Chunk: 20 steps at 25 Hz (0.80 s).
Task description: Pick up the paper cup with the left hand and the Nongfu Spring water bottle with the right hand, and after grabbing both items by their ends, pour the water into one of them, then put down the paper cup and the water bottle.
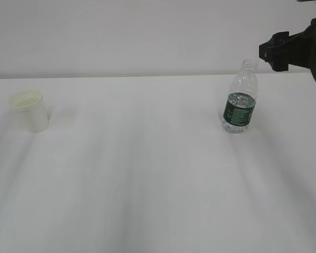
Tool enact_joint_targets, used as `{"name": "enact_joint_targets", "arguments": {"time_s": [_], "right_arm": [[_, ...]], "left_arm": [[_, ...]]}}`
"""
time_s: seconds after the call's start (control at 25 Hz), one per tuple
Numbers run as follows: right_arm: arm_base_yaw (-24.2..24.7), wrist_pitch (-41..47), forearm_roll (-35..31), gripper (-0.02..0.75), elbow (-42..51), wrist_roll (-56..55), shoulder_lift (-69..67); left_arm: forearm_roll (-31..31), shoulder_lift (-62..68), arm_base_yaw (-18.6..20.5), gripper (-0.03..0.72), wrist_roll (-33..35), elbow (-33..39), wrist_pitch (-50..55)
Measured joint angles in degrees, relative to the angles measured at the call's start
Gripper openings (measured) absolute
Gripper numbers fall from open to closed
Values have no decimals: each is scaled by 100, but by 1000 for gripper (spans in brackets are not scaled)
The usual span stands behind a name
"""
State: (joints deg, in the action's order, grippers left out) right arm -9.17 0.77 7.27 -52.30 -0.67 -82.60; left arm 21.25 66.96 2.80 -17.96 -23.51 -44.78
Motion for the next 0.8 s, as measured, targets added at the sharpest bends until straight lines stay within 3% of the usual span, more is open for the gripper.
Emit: {"name": "enact_joint_targets", "arguments": {"time_s": [0.32,0.8], "right_arm": [[0,630,0,575,23,0,739],[0,1377,0,574,40,-10,1673]], "left_arm": [[0,-1447,0,557,-146,17,1329],[-26,-2730,0,557,-1034,27,2700]]}}
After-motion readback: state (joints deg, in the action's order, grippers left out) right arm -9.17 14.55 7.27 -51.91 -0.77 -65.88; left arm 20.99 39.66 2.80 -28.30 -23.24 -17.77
